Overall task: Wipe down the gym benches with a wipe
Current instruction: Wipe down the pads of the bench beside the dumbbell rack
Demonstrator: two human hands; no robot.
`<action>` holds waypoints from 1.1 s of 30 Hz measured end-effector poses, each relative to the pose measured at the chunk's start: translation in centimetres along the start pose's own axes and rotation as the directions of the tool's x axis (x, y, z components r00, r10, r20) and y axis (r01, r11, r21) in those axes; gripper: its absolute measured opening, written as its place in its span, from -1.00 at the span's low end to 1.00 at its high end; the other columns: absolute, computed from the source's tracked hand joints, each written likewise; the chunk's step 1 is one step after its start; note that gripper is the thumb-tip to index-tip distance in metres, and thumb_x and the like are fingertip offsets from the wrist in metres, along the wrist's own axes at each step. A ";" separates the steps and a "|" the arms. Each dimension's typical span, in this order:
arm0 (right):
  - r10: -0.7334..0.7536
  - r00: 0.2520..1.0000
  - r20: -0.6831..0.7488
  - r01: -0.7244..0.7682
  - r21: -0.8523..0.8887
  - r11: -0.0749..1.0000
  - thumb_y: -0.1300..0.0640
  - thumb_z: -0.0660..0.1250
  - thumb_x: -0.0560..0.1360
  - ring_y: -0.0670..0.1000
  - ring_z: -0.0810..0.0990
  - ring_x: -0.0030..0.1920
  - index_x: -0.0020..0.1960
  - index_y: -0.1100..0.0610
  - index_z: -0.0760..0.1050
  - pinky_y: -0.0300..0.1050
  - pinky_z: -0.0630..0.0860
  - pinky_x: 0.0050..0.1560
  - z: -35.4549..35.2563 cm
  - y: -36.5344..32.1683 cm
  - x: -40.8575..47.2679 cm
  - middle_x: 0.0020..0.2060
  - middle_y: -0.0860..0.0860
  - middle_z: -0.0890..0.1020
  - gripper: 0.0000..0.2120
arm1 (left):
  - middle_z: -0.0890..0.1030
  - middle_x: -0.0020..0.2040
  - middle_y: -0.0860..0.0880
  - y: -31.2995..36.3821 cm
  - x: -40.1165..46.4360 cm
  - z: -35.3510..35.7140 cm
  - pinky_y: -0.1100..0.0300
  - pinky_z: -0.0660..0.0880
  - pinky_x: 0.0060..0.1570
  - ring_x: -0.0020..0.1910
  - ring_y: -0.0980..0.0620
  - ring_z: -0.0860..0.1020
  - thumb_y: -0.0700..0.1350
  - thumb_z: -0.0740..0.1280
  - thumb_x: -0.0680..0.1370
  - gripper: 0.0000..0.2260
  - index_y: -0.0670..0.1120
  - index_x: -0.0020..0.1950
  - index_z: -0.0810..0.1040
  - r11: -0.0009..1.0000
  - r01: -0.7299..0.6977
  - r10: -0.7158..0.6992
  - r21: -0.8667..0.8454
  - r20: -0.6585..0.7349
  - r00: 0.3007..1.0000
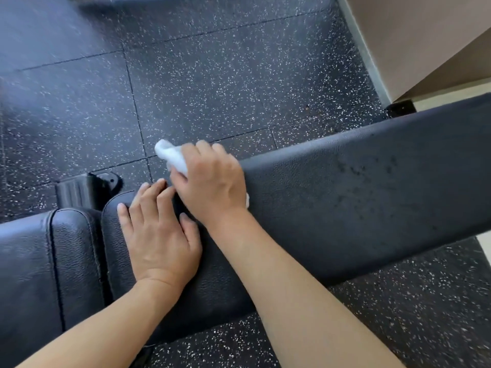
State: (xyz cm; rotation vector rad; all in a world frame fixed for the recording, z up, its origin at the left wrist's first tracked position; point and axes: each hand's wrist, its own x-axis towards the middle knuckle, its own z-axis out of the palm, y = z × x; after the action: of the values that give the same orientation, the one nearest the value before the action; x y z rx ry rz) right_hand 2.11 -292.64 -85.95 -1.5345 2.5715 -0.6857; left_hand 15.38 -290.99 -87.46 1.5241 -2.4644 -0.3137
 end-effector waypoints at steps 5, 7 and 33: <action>-0.140 0.990 0.011 0.140 -0.014 0.990 -0.12 0.39 0.56 0.20 0.59 -0.10 0.00 0.12 0.60 0.08 0.49 -0.20 -2.7 5.8 0.3 -0.14 0.08 0.63 -0.71 | 0.46 0.47 -0.14 0.1 0.1 -0.2 -0.35 0.09 0.56 0.54 -0.24 0.33 -0.01 0.17 0.51 -0.51 -0.10 0.41 0.48 1.000 -0.001 0.001 -0.006 -0.015 1.000; -0.079 0.995 0.061 0.091 -0.238 0.967 -0.21 0.22 0.59 0.17 0.59 -0.01 0.20 0.01 0.60 0.06 0.47 -0.14 -4.1 10.9 2.0 -0.04 0.02 0.62 -0.62 | 0.46 0.47 -0.13 0.1 0.1 -0.2 -0.33 0.07 0.58 0.55 -0.23 0.33 -0.02 0.18 0.51 -0.52 -0.09 0.41 0.48 1.000 -0.001 0.001 -0.006 -0.015 1.000; 0.207 0.947 -0.245 -0.244 -0.132 0.961 -0.15 0.20 0.62 0.23 0.52 -0.14 -0.13 0.13 0.46 0.10 0.39 -0.24 -6.7 17.4 -2.9 -0.19 0.10 0.55 -0.63 | 0.44 0.48 -0.10 -0.2 0.0 -0.2 -0.32 0.04 0.60 0.57 -0.19 0.30 0.00 0.17 0.53 -0.54 -0.07 0.42 0.46 1.000 0.002 -0.002 -0.015 0.002 1.000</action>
State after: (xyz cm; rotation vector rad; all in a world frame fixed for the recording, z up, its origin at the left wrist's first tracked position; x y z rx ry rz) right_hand -12.56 -280.87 -87.52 -1.2293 2.9813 -0.6796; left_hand 15.58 -291.08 -87.34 1.5214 -2.4565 -0.3327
